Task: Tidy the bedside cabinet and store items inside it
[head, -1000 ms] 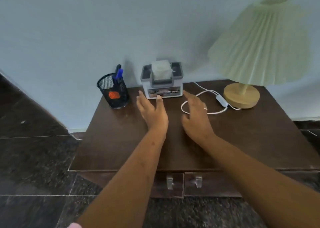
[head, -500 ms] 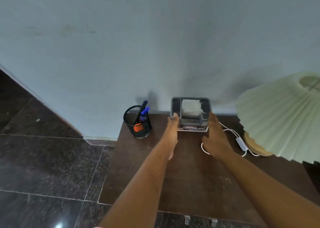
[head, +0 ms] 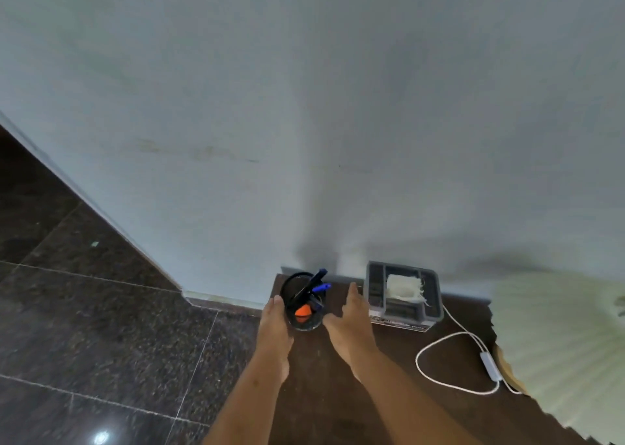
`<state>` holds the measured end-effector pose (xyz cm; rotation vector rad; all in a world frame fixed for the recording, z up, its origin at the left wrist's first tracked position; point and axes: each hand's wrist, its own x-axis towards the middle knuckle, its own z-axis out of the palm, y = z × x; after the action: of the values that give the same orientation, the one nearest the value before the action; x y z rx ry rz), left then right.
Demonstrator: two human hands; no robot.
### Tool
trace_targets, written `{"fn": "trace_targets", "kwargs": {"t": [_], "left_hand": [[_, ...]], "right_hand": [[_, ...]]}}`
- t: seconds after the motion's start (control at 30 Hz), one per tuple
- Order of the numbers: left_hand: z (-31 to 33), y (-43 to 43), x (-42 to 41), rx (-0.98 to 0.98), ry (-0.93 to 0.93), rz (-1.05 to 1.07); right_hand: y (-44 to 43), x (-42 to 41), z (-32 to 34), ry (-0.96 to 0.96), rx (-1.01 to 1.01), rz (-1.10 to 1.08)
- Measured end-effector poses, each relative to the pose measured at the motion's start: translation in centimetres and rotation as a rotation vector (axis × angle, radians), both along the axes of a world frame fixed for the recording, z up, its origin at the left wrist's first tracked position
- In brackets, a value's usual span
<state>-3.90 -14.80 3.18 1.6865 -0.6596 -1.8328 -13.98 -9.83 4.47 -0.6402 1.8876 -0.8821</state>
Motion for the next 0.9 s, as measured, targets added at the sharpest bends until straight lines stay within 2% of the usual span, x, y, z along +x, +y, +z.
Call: {"fn": "trace_targets", "kwargs": {"t": [0.13,0.33,0.6,0.9], "left_hand": [[0.4,-1.7,-0.4,0.043,0.058,-0.008],[0.0,-2.7,-0.3,0.038,0.128,-0.065],[-0.1,-4.0,-2.1,0.018,0.140,-0.200],[0.1,-4.3,-3.7,-0.036,0.165,-0.321]], "right_hand": [[-1.5,-0.1,-0.2,-0.102,0.070,0.060],[-2.5,0.0,-0.3,-0.185,0.035,0.106],[-2.9,-1.5,0.1,-0.119,-0.030,0.065],[-3.0,-2.8,-1.8,-0.035,0.007,0.070]]}}
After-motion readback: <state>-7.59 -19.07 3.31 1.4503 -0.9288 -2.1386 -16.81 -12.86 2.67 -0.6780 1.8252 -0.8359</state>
